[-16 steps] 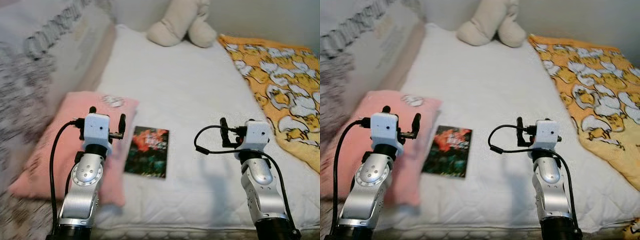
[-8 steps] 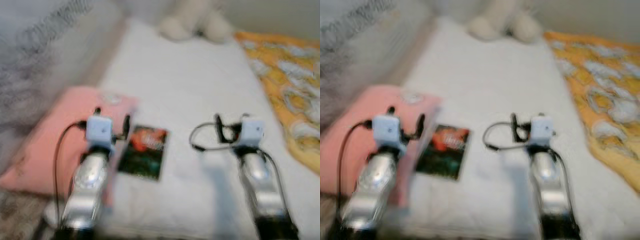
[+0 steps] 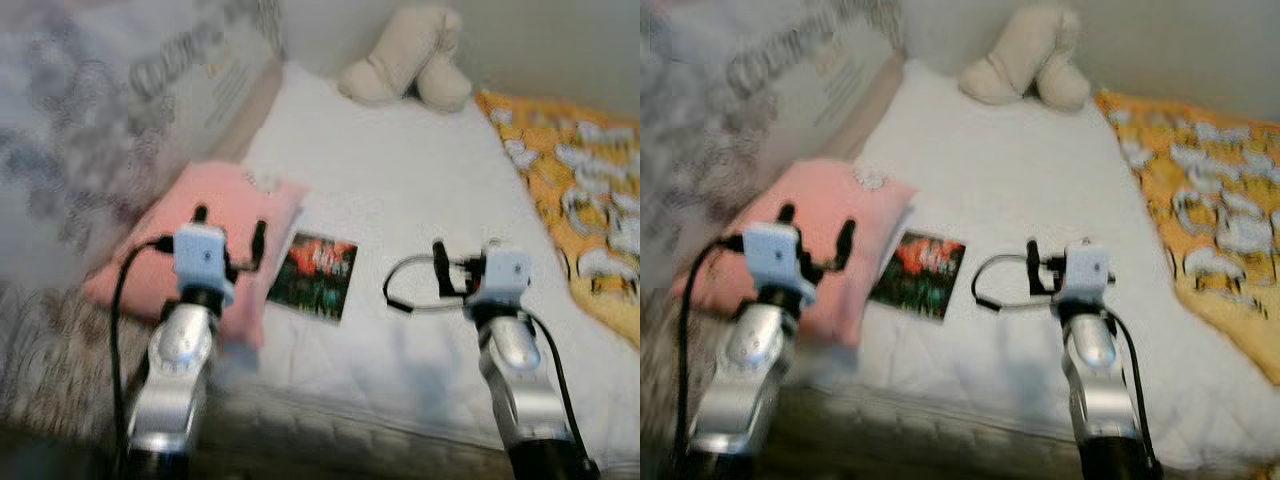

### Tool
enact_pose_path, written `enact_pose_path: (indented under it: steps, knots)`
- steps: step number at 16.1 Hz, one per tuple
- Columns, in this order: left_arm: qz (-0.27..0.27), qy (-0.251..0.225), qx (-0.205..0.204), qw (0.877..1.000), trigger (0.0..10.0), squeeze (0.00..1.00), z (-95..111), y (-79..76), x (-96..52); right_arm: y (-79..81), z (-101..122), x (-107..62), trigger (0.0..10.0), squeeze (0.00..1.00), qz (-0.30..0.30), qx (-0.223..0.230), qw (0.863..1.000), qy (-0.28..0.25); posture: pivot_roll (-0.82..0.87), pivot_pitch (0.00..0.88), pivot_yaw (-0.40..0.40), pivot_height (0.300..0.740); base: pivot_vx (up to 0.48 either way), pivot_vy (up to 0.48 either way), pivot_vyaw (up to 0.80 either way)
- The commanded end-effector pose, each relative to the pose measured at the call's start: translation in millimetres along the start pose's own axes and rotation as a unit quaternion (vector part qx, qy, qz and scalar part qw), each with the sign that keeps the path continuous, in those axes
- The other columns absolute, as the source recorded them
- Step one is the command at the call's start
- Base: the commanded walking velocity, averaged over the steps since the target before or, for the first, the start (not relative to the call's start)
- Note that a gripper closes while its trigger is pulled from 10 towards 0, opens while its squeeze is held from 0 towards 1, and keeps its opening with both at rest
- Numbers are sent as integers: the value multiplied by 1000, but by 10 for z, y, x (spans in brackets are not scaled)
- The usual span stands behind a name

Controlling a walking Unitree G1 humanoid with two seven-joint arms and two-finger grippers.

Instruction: Clean up the room

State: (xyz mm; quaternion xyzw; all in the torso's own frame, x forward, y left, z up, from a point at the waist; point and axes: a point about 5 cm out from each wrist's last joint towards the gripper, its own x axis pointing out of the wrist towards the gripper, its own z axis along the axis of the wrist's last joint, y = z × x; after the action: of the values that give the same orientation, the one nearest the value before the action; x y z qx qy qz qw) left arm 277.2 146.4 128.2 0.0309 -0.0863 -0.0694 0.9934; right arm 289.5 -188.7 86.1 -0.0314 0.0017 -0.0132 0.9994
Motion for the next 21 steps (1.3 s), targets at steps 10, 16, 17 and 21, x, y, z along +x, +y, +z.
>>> enact_pose_path:
  steps: [10,16,17,21]
  knots:
    - [33,71,0,997,10000,0,-201,142,115,-43,54,14,10000,0,-12,50,998,-22,76,0,-77,728,0,-460,0]
    - [50,102,-50,992,10000,0,-282,166,138,-55,-8,-42,10000,0,-24,66,997,-12,67,0,-62,728,0,-439,0]
    - [42,101,-44,993,10000,0,-264,150,163,-45,-9,-49,10000,0,-24,67,997,-12,61,0,-55,728,0,-439,0]
    - [26,105,-25,994,10000,0,-252,119,207,-32,-12,-60,10000,0,-17,58,998,-11,53,0,-48,728,0,-437,0]
